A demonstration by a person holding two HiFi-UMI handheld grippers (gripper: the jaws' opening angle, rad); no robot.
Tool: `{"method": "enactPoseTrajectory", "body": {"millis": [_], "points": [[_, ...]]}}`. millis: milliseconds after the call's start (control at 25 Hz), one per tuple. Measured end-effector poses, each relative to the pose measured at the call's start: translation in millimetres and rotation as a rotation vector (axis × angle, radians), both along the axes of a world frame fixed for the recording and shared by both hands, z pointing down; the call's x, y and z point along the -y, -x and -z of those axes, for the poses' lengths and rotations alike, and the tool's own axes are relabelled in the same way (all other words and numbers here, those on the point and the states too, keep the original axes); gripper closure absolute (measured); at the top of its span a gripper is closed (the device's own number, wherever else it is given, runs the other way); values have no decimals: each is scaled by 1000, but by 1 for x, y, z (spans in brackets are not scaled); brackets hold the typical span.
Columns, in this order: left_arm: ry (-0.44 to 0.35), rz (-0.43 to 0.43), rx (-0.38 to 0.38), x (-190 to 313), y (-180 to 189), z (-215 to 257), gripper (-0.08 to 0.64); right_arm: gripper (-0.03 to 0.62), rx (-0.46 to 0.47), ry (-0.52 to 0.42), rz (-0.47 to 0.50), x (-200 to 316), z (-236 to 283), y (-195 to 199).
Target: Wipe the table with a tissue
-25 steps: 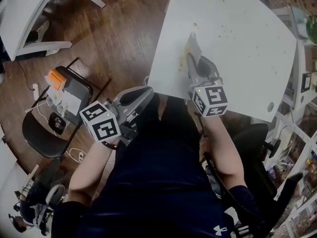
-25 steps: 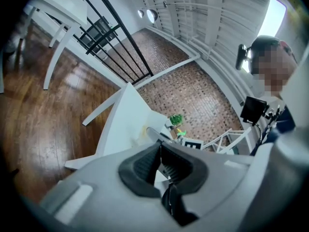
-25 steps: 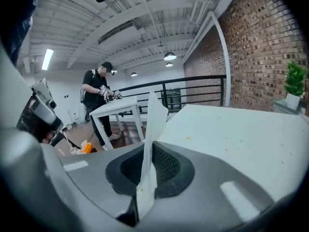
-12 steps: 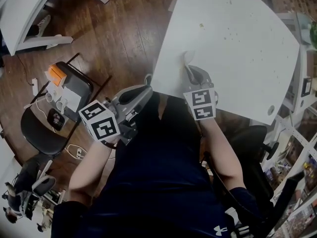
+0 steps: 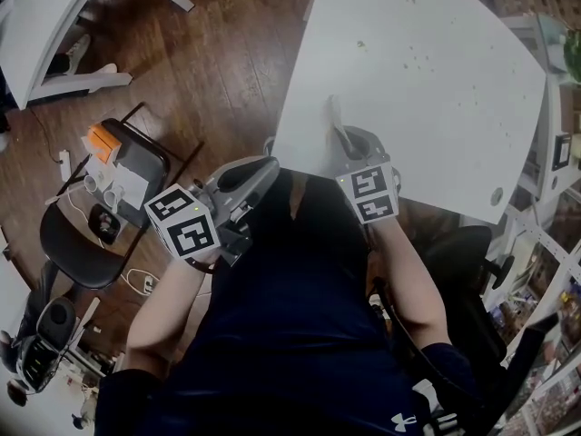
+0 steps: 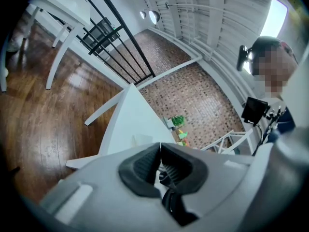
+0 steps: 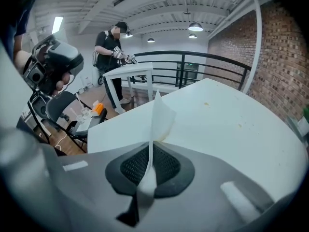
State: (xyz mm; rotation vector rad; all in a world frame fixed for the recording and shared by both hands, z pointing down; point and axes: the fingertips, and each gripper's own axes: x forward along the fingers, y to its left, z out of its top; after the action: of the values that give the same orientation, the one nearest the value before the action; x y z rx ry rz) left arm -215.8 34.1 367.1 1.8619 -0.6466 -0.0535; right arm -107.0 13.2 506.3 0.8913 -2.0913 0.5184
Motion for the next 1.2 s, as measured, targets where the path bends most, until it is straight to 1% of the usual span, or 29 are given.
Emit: {"method": "enactPoseTrajectory", "body": {"millis": [160, 240, 320, 360, 480, 520, 600, 640, 680, 720, 800, 840, 880, 920, 960, 1000, 1040, 1080, 1120, 1160, 1200], "points": [[0, 9, 2, -2, 3, 0, 554, 581, 18, 20, -73, 17, -6, -24], [-1, 9, 10, -4, 4, -1, 554, 581, 53, 38, -118, 22, -5, -30], [-21, -5, 32, -6, 3, -2, 554, 581, 141, 59, -176, 26, 5, -31], [-44, -20, 48, -7, 1, -1, 554, 581, 198, 70, -205, 27, 12, -30], [-147, -87, 97, -4, -12, 2, 550, 581, 384, 96, -251, 27, 35, -24], [-180, -115, 119, -2, -17, 4, 532, 581, 447, 105, -256, 26, 45, -22], [-274, -182, 173, 2, -29, 5, 489, 581, 570, 131, -254, 25, 66, -16], [-337, -228, 215, 3, -36, 3, 467, 581, 630, 151, -248, 23, 75, -13], [-411, -281, 273, 2, -43, 1, 435, 581, 690, 177, -241, 21, 85, -11], [-500, -341, 346, 1, -50, -2, 412, 581, 753, 209, -234, 18, 94, -8], [-709, -473, 497, -4, -64, -8, 365, 581, 885, 288, -212, 12, 113, -4], [-804, -537, 549, -7, -73, -9, 347, 581, 947, 331, -193, 7, 121, -1], [-879, -593, 580, -12, -82, -9, 322, 581, 999, 375, -170, 2, 128, 1], [-939, -641, 598, -16, -91, -8, 296, 581, 1036, 417, -144, -3, 133, 3], [-990, -687, 615, -20, -97, -8, 266, 581, 1061, 457, -119, -9, 137, 4], [-1040, -733, 633, -24, -103, -8, 258, 581, 1081, 494, -98, -14, 139, 5], [-1087, -781, 652, -29, -107, -7, 259, 581, 1101, 528, -81, -19, 142, 6], [-1125, -821, 668, -34, -110, -7, 284, 581, 1121, 556, -67, -22, 144, 6], [-1153, -846, 678, -38, -113, -6, 348, 581, 1139, 578, -54, -26, 147, 6], [-1168, -851, 683, -39, -115, -5, 411, 581, 1150, 594, -41, -29, 149, 5], [-1174, -839, 684, -40, -116, -4, 467, 580, 1156, 604, -29, -32, 151, 6]]}}
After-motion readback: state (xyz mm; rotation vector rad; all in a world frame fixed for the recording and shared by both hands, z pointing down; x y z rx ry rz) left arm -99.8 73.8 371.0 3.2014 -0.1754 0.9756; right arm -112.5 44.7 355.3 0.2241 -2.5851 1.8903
